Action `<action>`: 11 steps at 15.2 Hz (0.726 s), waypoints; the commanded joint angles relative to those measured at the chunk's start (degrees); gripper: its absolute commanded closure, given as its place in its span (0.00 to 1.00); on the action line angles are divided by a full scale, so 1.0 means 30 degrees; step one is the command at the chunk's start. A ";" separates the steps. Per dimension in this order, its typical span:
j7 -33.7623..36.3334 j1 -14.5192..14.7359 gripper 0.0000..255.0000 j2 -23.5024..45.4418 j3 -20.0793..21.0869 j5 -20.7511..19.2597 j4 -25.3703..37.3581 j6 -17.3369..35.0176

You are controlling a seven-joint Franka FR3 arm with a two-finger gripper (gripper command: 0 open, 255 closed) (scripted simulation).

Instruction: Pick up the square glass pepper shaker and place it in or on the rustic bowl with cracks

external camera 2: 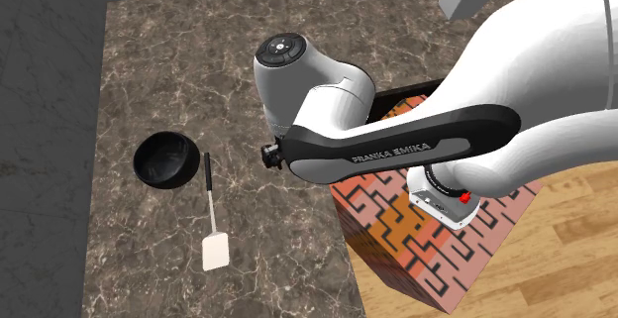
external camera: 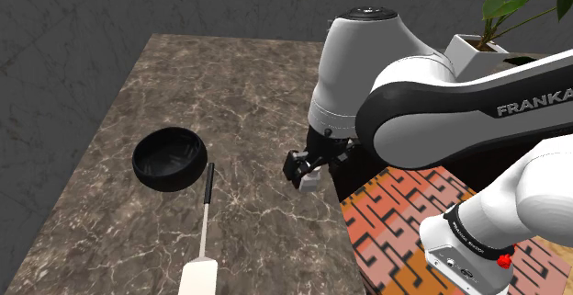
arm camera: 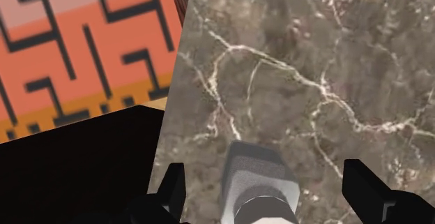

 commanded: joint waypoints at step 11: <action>0.0008 -0.0014 1.00 0.0063 0.0024 -0.0015 -0.0014 0.0085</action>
